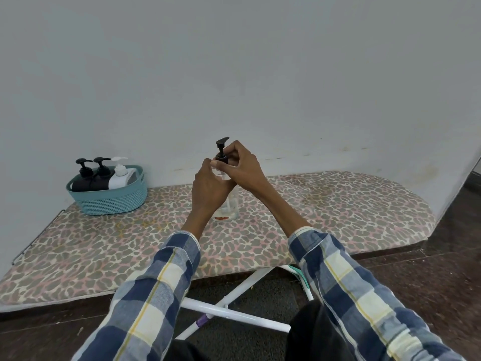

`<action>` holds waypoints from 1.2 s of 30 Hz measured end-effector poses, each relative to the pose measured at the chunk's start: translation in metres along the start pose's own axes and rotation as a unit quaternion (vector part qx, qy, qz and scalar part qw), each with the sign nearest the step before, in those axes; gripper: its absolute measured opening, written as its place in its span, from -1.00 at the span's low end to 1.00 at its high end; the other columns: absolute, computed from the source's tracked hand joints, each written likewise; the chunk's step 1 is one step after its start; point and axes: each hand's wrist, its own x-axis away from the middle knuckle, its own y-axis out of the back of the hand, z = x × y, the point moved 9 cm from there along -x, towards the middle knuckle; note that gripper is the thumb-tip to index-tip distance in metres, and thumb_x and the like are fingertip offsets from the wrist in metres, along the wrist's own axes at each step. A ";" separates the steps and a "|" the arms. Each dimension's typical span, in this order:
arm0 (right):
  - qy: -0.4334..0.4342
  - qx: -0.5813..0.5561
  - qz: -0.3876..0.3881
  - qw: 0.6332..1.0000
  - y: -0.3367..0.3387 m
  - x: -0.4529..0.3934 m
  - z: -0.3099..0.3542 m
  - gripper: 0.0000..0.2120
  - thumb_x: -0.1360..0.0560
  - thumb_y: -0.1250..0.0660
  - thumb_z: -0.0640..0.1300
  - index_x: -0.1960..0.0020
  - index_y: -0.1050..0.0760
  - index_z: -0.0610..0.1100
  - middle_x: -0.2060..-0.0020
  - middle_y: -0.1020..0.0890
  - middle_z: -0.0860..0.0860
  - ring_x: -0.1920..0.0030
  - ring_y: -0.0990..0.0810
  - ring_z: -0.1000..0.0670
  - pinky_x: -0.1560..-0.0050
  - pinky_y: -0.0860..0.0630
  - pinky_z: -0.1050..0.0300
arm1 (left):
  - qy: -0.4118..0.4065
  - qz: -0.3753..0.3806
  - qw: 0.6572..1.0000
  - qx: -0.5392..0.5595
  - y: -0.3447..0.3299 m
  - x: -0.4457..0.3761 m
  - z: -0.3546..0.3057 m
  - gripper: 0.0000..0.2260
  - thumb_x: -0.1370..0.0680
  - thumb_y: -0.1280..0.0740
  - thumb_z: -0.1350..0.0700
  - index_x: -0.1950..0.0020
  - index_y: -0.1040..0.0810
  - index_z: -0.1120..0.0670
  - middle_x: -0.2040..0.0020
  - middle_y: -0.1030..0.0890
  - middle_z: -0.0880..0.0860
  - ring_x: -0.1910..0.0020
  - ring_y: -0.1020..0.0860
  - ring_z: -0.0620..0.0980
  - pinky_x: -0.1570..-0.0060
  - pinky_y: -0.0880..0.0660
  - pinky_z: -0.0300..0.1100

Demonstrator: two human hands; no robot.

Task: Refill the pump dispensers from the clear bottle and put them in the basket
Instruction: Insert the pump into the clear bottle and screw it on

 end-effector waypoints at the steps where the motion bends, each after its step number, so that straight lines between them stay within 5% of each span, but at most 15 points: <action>1: 0.000 -0.001 0.007 1.000 -0.002 0.001 0.002 -0.70 -0.53 -0.57 0.04 -0.16 -0.57 -0.03 -0.06 -0.76 0.11 -0.14 -0.73 0.12 -0.33 -0.59 0.03 | 0.003 -0.002 1.000 0.006 0.002 0.000 0.002 -0.46 -0.47 -0.58 -0.11 -0.35 -0.49 0.05 -0.14 -0.65 -0.06 -0.01 -0.67 -0.03 0.13 -0.56 -0.10; 5: 0.010 -0.034 0.036 0.999 -0.001 0.003 0.003 -0.76 -0.65 -0.41 -0.10 -0.31 -0.63 -0.07 -0.15 -0.76 0.09 -0.18 -0.72 0.11 -0.39 -0.55 0.07 | 0.001 -0.006 1.000 0.005 0.003 0.000 0.000 -0.42 -0.45 -0.60 -0.18 -0.33 -0.50 0.05 -0.11 -0.62 -0.11 0.01 -0.63 -0.06 0.17 -0.47 -0.21; 11: -0.009 -0.038 -0.013 0.999 0.003 0.002 -0.003 -0.67 -0.50 -0.62 0.01 -0.12 -0.56 -0.09 -0.04 -0.76 0.09 -0.07 -0.74 0.14 -0.26 -0.61 0.13 | -0.009 -0.003 1.000 0.003 0.001 0.001 0.001 -0.42 -0.44 -0.59 -0.18 -0.33 -0.49 0.02 -0.11 -0.62 -0.13 0.03 -0.66 -0.09 0.17 -0.53 -0.17; 16: 0.012 -0.061 0.020 0.998 0.000 0.004 -0.001 -0.71 -0.62 -0.46 -0.12 -0.33 -0.62 -0.11 -0.17 -0.75 0.09 -0.20 -0.73 0.11 -0.37 -0.57 0.10 | 0.005 -0.003 1.000 0.001 0.002 0.001 0.001 -0.46 -0.45 -0.59 -0.18 -0.27 -0.48 0.01 -0.05 -0.61 -0.13 0.12 -0.60 -0.26 0.20 -0.48 -0.15; 22: 0.004 -0.025 -0.002 1.000 0.002 -0.001 -0.003 -0.80 -0.54 -0.57 0.00 -0.07 -0.59 0.01 -0.07 -0.76 0.09 -0.14 -0.73 0.08 -0.35 -0.60 0.01 | -0.005 -0.003 1.000 -0.004 0.001 0.000 0.000 -0.48 -0.45 -0.60 -0.14 -0.26 -0.47 0.03 -0.02 -0.58 -0.15 0.13 -0.58 -0.23 0.22 -0.48 -0.19; 27: 0.025 -0.053 0.025 0.998 0.002 0.003 -0.004 -0.73 -0.63 -0.45 -0.17 -0.32 -0.64 -0.17 -0.20 -0.75 0.08 -0.23 -0.71 0.12 -0.40 -0.56 0.11 | 0.000 -0.002 1.000 -0.003 0.000 -0.001 0.001 -0.51 -0.46 -0.59 -0.17 -0.21 -0.46 0.00 -0.01 -0.60 -0.13 0.14 -0.57 -0.28 0.24 -0.46 -0.18; 36: 0.012 0.004 0.008 1.000 -0.002 -0.007 -0.004 -0.87 -0.57 -0.52 -0.12 -0.10 -0.64 -0.03 -0.06 -0.77 0.13 -0.05 -0.73 0.19 -0.29 -0.58 0.14 | 0.011 -0.011 1.000 -0.022 0.000 -0.003 0.006 -0.54 -0.46 -0.59 -0.10 -0.21 -0.46 -0.02 0.07 -0.56 -0.22 0.14 -0.61 -0.23 0.20 -0.53 -0.15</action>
